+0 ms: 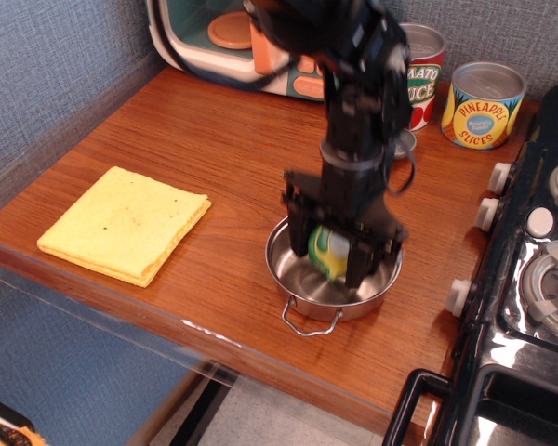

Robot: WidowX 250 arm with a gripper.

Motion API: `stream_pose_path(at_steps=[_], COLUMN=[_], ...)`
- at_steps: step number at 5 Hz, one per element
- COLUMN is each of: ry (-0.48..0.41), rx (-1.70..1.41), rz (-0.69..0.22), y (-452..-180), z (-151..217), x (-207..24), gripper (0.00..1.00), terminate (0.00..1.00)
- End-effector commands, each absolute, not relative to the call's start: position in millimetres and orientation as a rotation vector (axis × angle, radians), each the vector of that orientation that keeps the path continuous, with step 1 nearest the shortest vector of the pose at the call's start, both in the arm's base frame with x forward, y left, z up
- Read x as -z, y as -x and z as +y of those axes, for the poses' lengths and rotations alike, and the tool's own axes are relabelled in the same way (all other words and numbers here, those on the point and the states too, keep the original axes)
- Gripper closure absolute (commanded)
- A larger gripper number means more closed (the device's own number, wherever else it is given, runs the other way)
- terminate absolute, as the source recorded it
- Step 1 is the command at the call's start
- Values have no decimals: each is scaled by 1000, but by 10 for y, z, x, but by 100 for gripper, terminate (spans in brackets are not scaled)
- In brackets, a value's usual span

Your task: Move the green pepper in front of the microwave.

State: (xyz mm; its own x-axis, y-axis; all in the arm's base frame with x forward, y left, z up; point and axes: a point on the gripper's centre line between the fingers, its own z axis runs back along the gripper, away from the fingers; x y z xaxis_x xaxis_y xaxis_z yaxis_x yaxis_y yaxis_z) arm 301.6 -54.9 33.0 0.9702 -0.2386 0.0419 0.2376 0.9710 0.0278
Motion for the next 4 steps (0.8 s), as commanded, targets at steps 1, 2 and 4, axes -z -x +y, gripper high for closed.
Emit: stream_pose_path(at_steps=[1,2,4], ry=[31,-3,-142], rx=[278,187,-11], rz=[-193,-188,-124], y=[-3050,-3093,-3255], z=[-283,167,1154], x=[-1052,-1155,-902], gripper=[100,100,100], terminate=[0,0,0])
